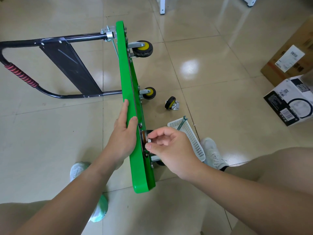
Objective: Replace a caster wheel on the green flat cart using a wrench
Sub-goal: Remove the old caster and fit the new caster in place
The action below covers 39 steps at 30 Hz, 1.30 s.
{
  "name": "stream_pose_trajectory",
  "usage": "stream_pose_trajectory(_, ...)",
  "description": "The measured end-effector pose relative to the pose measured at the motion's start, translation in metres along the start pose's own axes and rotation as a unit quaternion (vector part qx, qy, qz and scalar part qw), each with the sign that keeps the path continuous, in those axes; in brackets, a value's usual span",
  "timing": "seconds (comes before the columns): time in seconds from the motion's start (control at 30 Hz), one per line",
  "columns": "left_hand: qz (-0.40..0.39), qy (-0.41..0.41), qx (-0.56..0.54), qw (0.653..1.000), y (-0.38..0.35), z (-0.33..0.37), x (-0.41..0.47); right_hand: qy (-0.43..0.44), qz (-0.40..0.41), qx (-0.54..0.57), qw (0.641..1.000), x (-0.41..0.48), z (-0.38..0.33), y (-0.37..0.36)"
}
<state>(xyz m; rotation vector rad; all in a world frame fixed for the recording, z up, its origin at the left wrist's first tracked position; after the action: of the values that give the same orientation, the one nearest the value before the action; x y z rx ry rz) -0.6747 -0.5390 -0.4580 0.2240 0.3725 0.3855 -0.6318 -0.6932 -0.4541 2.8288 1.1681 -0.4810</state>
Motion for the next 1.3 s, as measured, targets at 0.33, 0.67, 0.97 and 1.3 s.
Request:
stream_pose_trajectory(0.33, -0.01, 0.011, -0.004, 1.0, 0.002, -0.004, 0.0, 0.019, 0.183, 0.006, 0.983, 0.022, -0.01, 0.081)
stream_pose_trajectory(0.67, -0.008, 0.016, 0.002, 1.0, 0.005, -0.007, 0.0, -0.222, 0.14, -0.285, 0.922, 0.071, 0.138, 0.175)
stream_pose_trajectory(0.97, 0.034, 0.0, 0.048, 0.998, 0.001, -0.017, 0.004, -0.333, 0.104, -0.346, 0.871, 0.112, 0.277, 0.173)
stream_pose_trajectory(1.3, 0.011, -0.007, 0.035, 0.999, 0.004, -0.015, 0.006, -0.361, 0.127, -0.247, 0.89, 0.075, 0.259, 0.161)
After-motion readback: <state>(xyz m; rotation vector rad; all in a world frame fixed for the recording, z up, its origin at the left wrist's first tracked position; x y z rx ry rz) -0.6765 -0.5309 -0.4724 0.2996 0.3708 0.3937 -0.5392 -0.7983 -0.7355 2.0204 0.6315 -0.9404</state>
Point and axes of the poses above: each hand's wrist, its own x-axis towards the middle knuckle, its own y-axis out of the back of the hand, z = x × y, the point moved 4 cm from there along x, towards the middle knuckle, and after that the axes turned 10 degrees about -z, right-handed, at the moved point
